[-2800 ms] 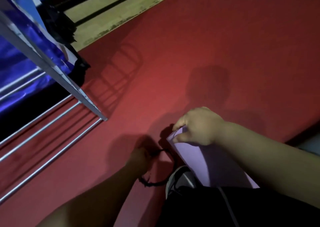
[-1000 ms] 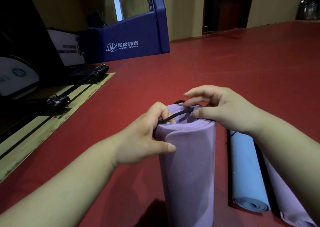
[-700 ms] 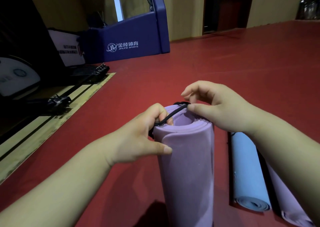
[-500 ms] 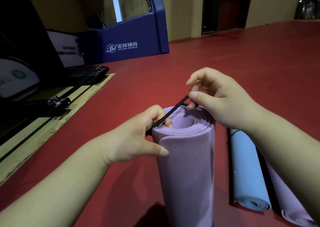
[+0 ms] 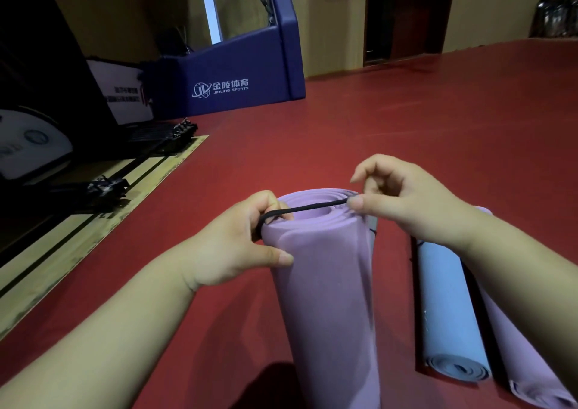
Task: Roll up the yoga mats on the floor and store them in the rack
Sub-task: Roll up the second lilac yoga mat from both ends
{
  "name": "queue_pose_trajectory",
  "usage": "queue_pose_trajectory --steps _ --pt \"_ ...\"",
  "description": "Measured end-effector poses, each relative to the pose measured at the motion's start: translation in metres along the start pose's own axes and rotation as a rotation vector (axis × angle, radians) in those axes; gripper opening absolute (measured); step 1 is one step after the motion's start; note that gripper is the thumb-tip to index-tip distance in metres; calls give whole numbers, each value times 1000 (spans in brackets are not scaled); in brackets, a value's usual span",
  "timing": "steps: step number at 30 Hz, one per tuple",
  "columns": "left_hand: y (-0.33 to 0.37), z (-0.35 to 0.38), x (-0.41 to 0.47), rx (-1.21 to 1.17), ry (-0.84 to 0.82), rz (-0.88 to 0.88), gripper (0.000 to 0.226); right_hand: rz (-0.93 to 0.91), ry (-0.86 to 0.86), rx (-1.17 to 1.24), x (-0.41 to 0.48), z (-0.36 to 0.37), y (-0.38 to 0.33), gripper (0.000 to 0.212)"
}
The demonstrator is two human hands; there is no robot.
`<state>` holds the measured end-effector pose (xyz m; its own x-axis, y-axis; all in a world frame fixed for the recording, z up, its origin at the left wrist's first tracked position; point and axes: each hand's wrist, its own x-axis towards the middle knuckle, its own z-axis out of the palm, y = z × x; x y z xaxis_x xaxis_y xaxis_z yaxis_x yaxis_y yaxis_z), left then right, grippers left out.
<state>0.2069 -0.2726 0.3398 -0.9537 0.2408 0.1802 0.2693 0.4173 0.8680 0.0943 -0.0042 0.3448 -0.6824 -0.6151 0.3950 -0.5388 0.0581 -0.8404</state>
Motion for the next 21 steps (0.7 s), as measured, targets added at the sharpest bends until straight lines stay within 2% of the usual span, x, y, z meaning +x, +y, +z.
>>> queue_pose_trajectory --steps 3,6,9,11,18,21 --pt "-4 0 0 -27 76 10 39 -22 -53 -77 -8 13 1 52" --pt "-6 5 -1 38 165 46 40 -89 58 -306 -14 26 7 61" --pt "-11 10 -2 228 305 75 39 -194 157 -376 -16 30 11 53" --pt "-16 11 -2 331 370 92 50 -245 201 -415 -18 32 13 48" --pt "-24 23 -1 389 553 103 57 -217 251 -435 -23 39 24 50" --pt "-28 24 -1 487 610 174 60 -197 267 -425 -22 42 29 50"
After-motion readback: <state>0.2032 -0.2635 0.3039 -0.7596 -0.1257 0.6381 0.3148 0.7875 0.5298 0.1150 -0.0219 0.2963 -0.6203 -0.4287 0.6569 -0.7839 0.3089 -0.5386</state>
